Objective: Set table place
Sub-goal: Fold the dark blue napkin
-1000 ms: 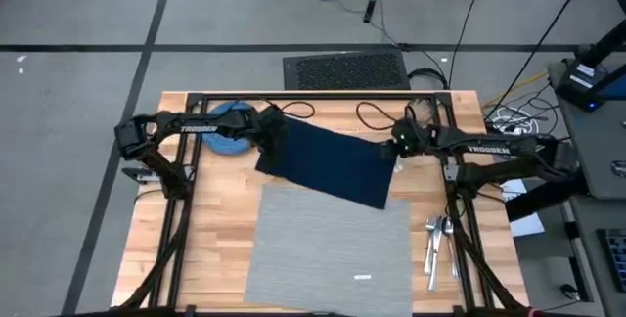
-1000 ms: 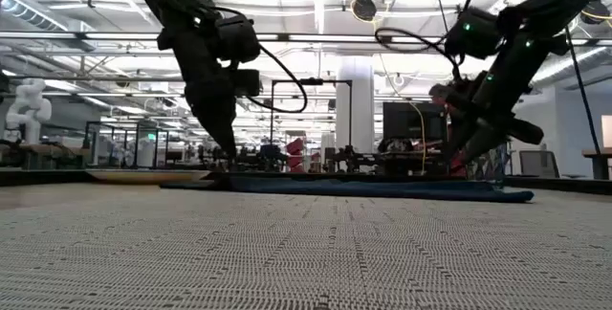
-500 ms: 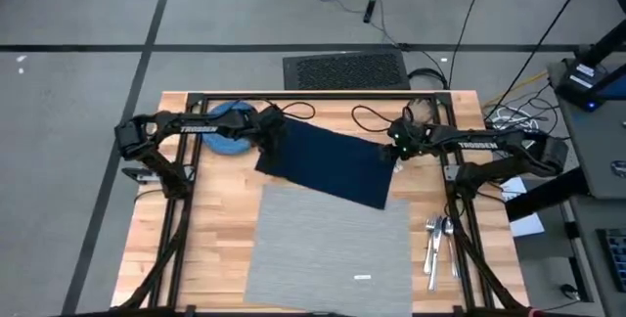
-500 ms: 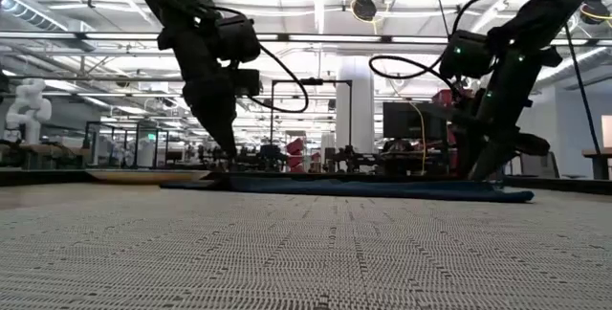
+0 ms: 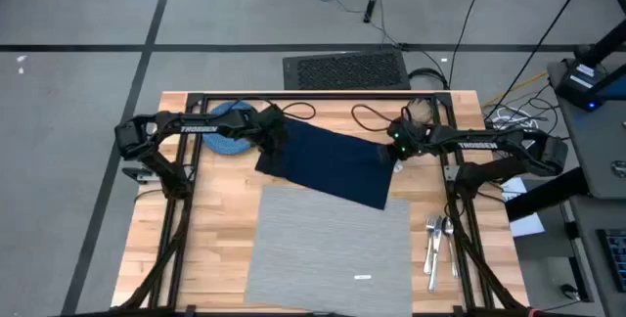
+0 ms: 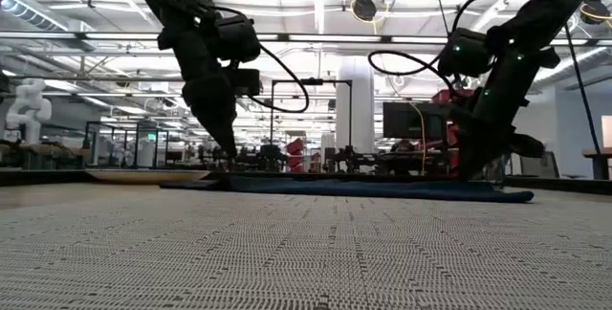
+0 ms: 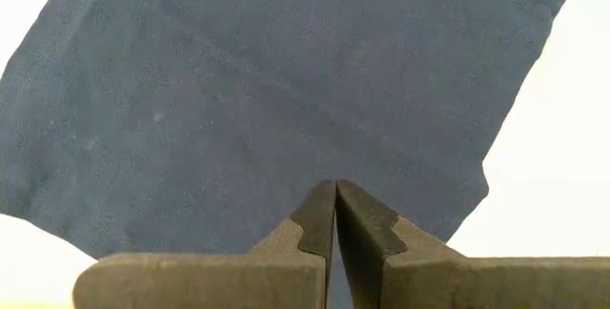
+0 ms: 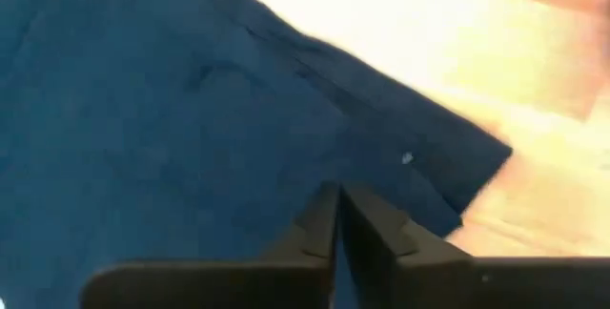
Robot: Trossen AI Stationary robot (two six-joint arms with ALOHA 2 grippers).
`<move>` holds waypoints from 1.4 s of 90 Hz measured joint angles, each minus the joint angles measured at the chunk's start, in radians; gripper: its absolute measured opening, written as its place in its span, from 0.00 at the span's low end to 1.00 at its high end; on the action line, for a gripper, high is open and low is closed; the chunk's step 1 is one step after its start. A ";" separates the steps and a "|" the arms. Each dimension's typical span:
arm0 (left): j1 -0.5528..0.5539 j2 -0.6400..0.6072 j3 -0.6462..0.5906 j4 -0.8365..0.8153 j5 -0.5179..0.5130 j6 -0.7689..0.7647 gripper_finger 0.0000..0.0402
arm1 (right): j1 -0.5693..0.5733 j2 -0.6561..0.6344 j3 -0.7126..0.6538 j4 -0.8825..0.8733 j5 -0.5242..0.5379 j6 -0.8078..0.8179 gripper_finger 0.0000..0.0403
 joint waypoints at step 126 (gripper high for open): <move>0.000 -0.001 -0.032 -0.014 0.002 -0.007 0.00 | 0.035 0.018 -0.001 0.014 0.080 0.029 0.00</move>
